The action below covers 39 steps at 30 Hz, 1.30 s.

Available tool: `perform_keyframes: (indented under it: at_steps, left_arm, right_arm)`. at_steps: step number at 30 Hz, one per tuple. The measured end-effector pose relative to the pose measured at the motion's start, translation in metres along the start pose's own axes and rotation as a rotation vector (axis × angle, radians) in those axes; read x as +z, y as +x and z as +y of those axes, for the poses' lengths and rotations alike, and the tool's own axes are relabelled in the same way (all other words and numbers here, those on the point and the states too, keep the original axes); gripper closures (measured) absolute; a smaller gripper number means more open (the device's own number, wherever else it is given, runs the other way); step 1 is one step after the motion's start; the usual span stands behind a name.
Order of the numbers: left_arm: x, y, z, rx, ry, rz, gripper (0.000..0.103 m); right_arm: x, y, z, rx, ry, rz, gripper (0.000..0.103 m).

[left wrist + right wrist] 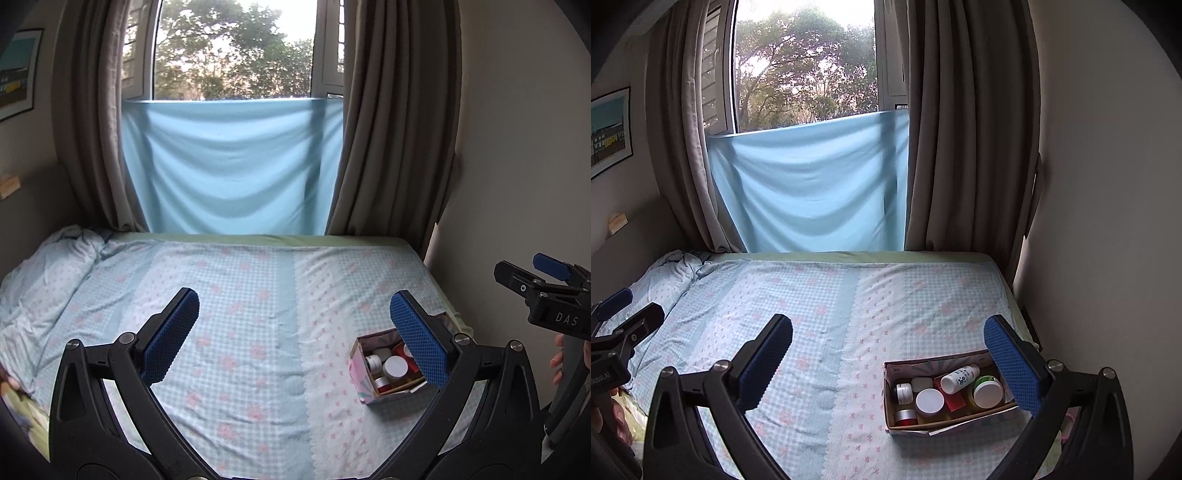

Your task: Organize rigid objects

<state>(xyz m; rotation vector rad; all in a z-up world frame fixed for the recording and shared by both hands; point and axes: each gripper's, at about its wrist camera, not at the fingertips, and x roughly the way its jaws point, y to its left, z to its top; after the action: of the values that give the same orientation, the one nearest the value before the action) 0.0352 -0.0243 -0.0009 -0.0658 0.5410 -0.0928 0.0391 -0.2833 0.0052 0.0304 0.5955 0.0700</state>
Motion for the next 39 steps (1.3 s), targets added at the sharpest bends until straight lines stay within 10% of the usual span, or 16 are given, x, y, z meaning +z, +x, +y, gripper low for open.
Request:
perform_keyframes:
  at_steps: [39]
  left_arm:
    - [0.0051, -0.0009, 0.0058, 0.001, 0.001, -0.032, 0.0]
  right_arm:
    - [0.0069, 0.0034, 0.0008, 0.007, 0.008, -0.001, 0.0]
